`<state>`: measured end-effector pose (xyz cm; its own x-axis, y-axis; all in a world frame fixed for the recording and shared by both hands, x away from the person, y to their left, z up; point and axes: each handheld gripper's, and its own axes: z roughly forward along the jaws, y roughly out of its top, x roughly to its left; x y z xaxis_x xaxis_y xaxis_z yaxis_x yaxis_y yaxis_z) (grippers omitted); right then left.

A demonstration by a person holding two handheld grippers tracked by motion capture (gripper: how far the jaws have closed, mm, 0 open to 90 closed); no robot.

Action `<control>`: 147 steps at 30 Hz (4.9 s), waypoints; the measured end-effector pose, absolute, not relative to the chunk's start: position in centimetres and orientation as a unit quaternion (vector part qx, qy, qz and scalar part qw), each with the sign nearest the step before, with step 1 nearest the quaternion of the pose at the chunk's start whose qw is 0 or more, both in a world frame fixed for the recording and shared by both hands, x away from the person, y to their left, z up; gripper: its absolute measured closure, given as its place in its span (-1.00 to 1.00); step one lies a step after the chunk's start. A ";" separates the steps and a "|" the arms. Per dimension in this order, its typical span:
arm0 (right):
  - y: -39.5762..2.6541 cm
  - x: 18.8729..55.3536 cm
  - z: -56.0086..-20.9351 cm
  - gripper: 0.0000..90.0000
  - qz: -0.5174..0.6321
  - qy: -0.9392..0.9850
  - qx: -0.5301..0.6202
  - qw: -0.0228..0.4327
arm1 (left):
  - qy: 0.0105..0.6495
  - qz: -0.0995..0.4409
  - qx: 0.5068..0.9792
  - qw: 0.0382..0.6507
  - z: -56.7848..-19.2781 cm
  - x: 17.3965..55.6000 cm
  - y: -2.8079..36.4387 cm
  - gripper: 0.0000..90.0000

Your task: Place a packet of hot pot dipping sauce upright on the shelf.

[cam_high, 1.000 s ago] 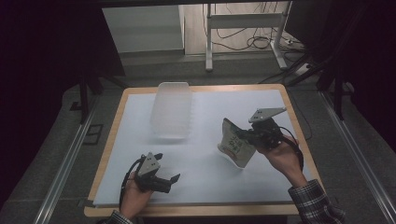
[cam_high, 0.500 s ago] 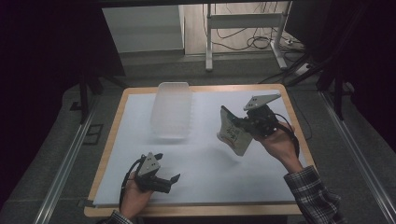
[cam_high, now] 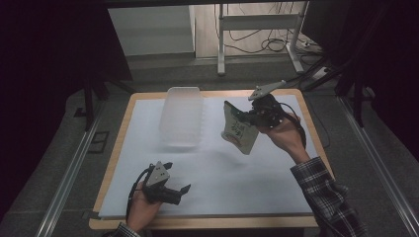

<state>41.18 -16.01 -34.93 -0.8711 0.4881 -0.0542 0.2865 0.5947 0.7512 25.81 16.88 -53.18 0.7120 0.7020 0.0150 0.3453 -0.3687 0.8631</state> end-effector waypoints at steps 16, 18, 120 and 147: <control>-12.1 45.2 -34.1 0.98 0.401 0.890 0.189 0.106 | 0.325 0.194 0.804 0.459 -53.2 25.8 16.9 -1.00; -11.6 45.5 -34.0 0.98 0.401 0.892 0.184 0.103 | 0.325 0.194 0.804 0.459 -53.2 25.8 16.9 -1.00; 1.4 48.3 -39.1 -0.30 0.405 0.895 0.150 0.110 | 0.328 0.188 0.800 0.466 -53.1 25.7 17.1 -1.00; -1.5 47.1 -38.7 -0.70 0.418 0.890 0.150 0.103 | 0.329 0.182 0.798 0.472 -53.0 25.8 17.2 -1.00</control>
